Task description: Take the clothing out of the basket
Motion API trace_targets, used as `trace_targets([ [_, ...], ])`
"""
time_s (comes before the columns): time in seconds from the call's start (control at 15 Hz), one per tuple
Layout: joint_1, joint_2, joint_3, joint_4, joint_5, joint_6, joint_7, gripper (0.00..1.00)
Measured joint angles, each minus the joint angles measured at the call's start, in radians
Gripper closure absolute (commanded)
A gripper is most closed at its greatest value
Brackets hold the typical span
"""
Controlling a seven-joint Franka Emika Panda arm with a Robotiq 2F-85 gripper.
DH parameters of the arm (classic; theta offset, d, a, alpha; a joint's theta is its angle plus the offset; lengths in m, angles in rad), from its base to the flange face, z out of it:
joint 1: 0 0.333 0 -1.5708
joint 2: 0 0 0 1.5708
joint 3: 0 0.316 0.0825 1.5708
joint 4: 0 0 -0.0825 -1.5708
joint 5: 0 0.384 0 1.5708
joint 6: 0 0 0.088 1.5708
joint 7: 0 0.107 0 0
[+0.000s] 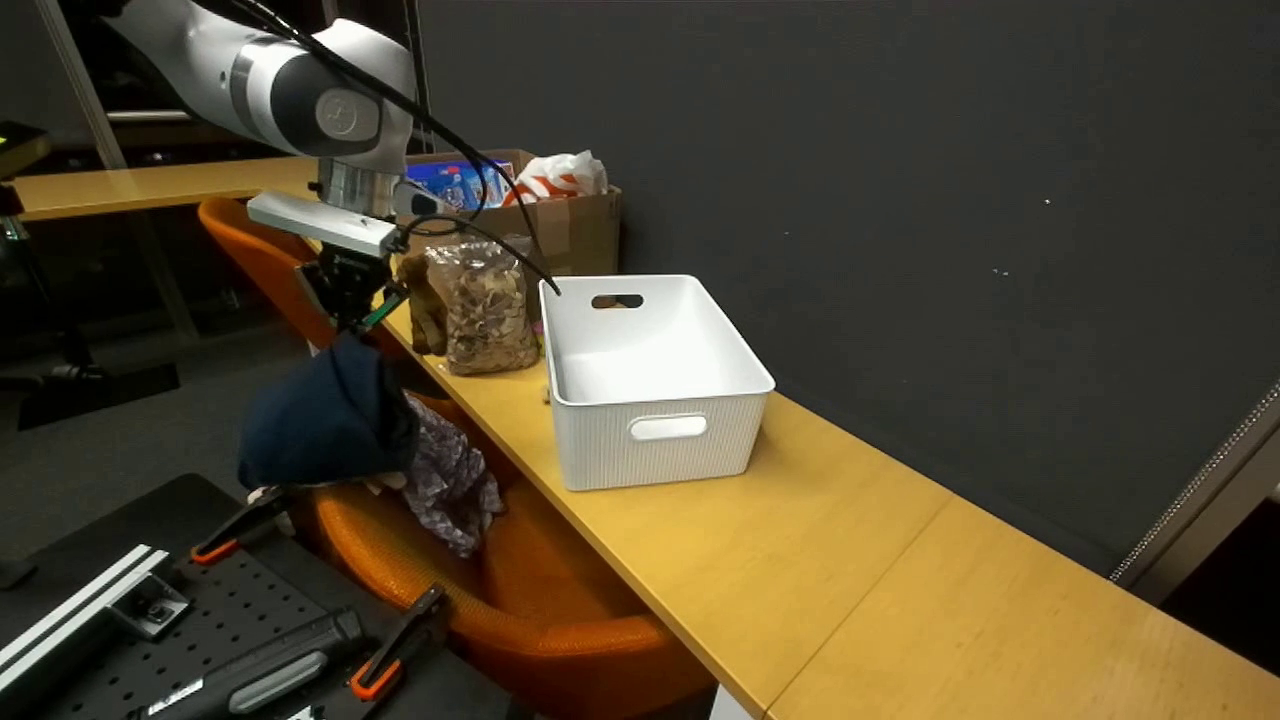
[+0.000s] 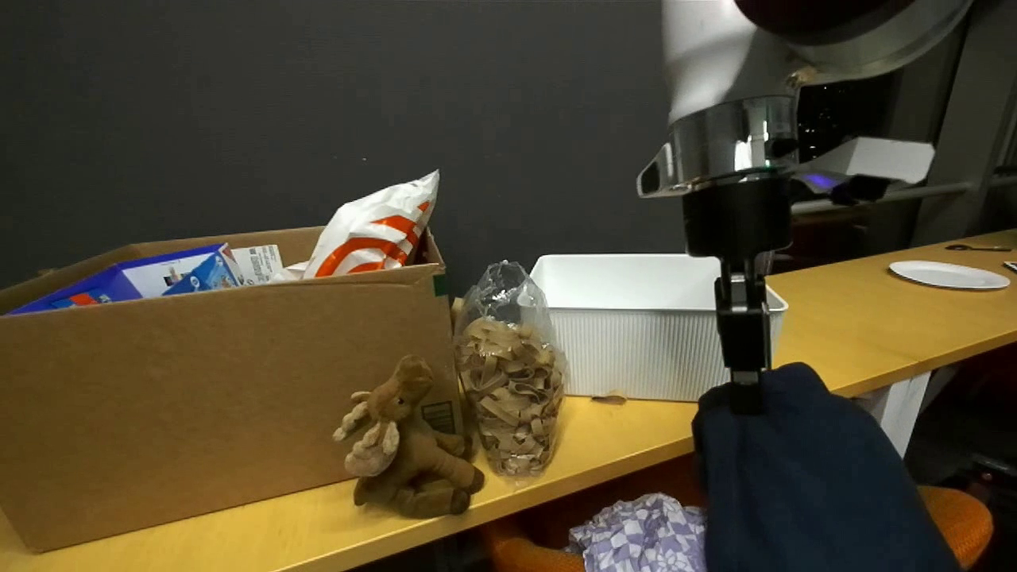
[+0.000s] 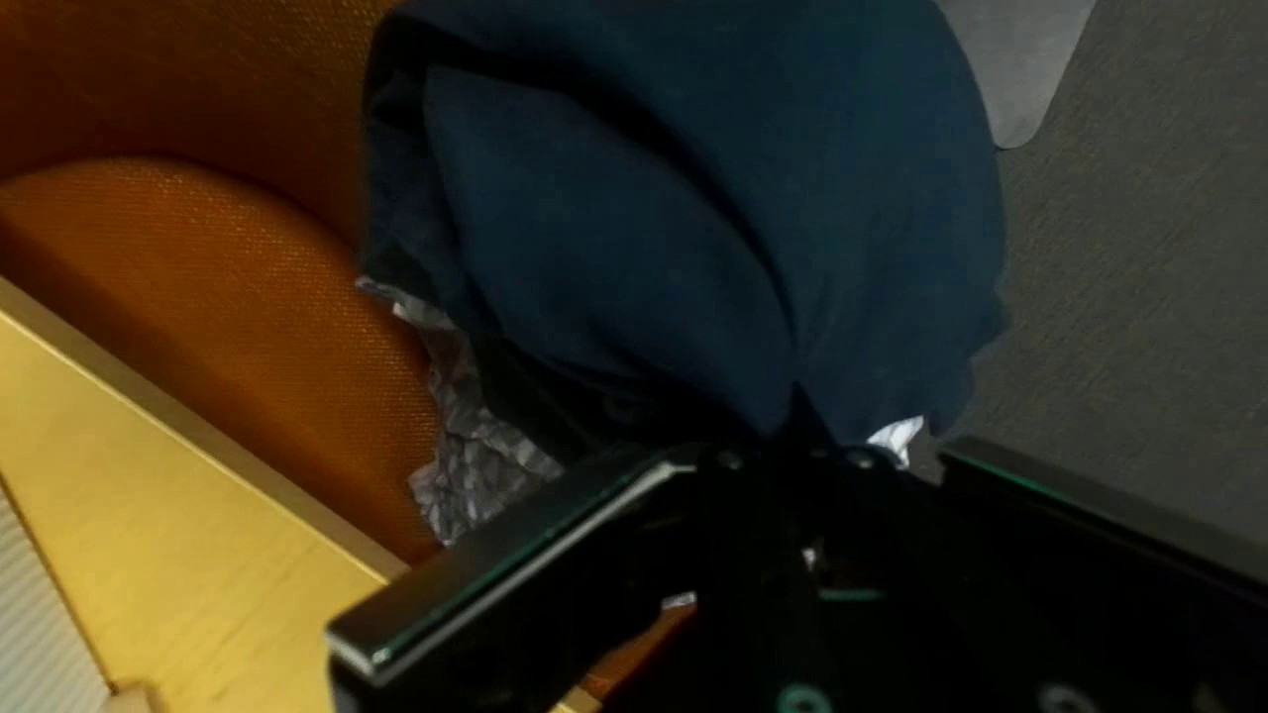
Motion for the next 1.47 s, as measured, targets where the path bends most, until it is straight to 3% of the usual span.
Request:
trace_targets([
  [0.13,0.004,0.039,0.024,0.023,0.001,-0.006,-0.063,0.97],
  [0.2,0.005,0.056,0.035,0.031,0.001,-0.007,-0.09,0.73],
  [0.27,0.006,0.071,0.044,0.04,0.001,-0.011,-0.114,0.63],
  [0.6,0.005,0.105,0.055,0.071,-0.008,-0.019,-0.161,0.29],
  [0.87,0.015,0.103,0.034,0.099,-0.186,-0.003,-0.064,0.01],
  [1.47,0.061,-0.008,-0.027,0.137,-0.56,0.051,0.331,0.0],
])
